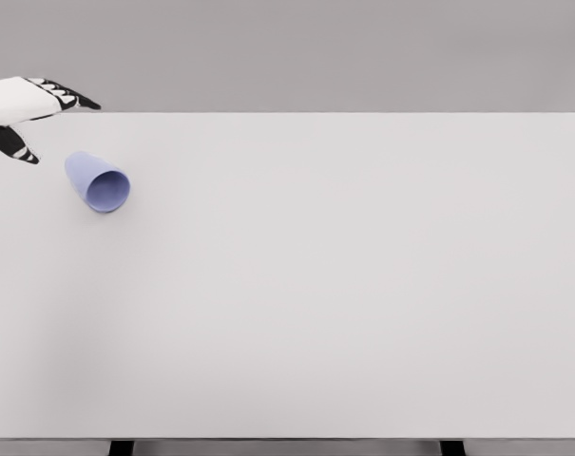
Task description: Flip the cup with left arm and place it on the table
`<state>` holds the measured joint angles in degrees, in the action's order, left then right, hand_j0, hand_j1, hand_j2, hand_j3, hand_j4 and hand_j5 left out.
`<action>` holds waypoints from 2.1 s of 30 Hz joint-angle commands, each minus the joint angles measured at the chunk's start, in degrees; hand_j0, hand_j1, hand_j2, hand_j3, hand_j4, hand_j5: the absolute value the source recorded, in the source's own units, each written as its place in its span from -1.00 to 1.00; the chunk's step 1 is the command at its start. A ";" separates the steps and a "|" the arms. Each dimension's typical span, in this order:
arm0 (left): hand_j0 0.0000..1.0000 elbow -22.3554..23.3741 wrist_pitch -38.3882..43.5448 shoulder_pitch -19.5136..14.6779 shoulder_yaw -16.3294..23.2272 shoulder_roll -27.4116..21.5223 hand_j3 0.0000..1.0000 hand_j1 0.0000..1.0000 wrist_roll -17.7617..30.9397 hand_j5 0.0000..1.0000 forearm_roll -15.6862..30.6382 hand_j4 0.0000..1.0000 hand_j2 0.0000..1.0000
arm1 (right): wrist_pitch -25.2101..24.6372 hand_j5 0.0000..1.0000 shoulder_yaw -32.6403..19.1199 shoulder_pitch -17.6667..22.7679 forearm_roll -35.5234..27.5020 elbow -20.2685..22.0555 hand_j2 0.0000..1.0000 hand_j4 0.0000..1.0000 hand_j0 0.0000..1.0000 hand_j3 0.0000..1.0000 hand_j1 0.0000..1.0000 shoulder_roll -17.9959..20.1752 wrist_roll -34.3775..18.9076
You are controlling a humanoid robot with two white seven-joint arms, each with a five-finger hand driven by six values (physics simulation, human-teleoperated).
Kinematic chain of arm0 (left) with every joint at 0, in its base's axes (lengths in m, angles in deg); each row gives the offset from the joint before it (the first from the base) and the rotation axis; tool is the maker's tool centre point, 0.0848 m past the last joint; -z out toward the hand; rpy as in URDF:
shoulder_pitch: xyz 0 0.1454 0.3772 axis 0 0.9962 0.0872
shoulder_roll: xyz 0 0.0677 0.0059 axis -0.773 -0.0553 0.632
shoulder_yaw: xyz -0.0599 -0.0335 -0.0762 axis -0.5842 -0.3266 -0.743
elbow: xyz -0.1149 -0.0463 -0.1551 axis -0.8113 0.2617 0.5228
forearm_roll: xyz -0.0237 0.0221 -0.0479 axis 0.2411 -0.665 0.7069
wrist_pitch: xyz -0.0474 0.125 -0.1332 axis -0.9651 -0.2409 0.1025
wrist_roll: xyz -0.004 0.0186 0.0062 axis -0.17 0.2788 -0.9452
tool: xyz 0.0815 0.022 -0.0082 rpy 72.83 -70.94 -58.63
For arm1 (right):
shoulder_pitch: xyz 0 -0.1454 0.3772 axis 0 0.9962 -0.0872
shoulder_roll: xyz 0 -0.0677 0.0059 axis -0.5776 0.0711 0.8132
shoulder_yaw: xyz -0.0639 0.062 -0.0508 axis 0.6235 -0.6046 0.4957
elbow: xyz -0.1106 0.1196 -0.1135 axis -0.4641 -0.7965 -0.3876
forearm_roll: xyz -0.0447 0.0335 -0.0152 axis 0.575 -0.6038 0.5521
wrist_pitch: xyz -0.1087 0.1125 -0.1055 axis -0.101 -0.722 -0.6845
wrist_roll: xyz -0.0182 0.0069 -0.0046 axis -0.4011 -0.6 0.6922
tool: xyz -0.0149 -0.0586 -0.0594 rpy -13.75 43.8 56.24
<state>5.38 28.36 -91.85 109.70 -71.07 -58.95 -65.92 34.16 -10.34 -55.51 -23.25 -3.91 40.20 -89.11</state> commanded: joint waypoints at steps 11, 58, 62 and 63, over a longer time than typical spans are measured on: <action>1.00 3.89 0.09 -0.70 4.56 -2.08 1.00 1.00 0.93 1.00 1.45 1.00 1.00 | 0.00 1.00 -0.01 0.00 -0.01 0.00 1.00 1.00 1.00 1.00 1.00 0.00 -0.01; 1.00 8.81 0.09 0.09 4.21 9.79 1.00 1.00 3.13 1.00 -5.14 1.00 1.00 | 0.00 1.00 -0.01 -0.09 -0.01 0.00 1.00 1.00 1.00 1.00 1.00 0.00 -0.01; 1.00 8.90 0.09 0.26 4.21 10.14 1.00 1.00 3.13 1.00 -5.84 1.00 1.00 | 0.00 1.00 -0.01 0.00 -0.01 0.00 1.00 1.00 1.00 1.00 1.00 0.00 -0.01; 1.00 8.90 0.09 0.35 4.21 10.14 1.00 1.00 3.13 1.00 -5.84 1.00 1.00 | 0.00 1.00 -0.01 0.00 -0.01 0.00 1.00 1.00 1.00 1.00 1.00 0.00 -0.01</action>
<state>14.24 28.31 -91.50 114.01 -60.99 -55.80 -71.83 34.16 -10.34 -55.51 -23.25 -3.91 40.20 -89.11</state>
